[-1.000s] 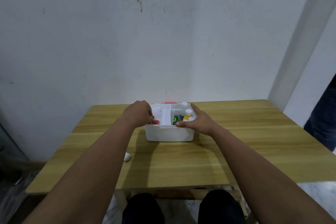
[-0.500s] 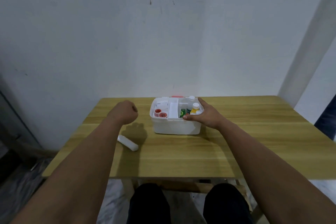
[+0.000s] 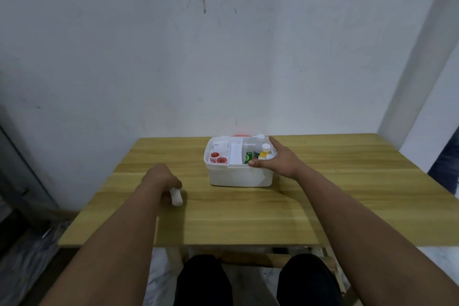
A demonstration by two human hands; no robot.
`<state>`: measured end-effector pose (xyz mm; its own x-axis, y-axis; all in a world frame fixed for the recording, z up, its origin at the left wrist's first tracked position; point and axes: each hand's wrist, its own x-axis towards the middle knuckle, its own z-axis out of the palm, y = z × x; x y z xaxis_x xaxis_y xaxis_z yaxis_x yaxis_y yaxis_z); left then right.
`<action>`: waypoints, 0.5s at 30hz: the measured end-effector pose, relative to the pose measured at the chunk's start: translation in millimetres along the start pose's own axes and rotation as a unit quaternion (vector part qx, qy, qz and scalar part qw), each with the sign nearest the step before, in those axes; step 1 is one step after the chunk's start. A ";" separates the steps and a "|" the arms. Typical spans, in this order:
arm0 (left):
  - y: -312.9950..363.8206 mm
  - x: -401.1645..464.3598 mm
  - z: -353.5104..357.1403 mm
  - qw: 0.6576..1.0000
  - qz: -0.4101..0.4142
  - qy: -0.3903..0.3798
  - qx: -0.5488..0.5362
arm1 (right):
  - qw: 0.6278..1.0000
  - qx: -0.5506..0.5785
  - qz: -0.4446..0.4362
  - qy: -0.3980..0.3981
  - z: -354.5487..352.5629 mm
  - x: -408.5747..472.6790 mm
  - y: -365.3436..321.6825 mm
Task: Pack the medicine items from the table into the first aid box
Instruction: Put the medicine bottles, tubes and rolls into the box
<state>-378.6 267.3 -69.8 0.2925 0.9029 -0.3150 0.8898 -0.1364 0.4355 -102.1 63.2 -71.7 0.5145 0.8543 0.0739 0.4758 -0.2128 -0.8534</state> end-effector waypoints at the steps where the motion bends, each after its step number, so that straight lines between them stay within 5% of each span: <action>1: 6.4 2.0 -3.0 0.998 0.029 0.042 -0.026 | 1.000 -0.002 -0.001 -0.001 0.0 0.3 0.0; 7: 83.1 -6.0 -27.5 0.961 0.197 0.167 -0.098 | 1.000 -0.001 0.021 0.006 1.7 1.2 2.9; 15: 163.0 -14.2 4.2 0.952 0.284 0.107 -0.034 | 0.998 -0.023 0.060 0.012 4.6 9.9 14.4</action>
<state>-236.2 230.6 2.1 0.6347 0.7552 0.1638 0.5829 -0.6071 0.5401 -93.4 70.8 -85.6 0.5865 0.8098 -0.0135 0.4420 -0.3340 -0.8325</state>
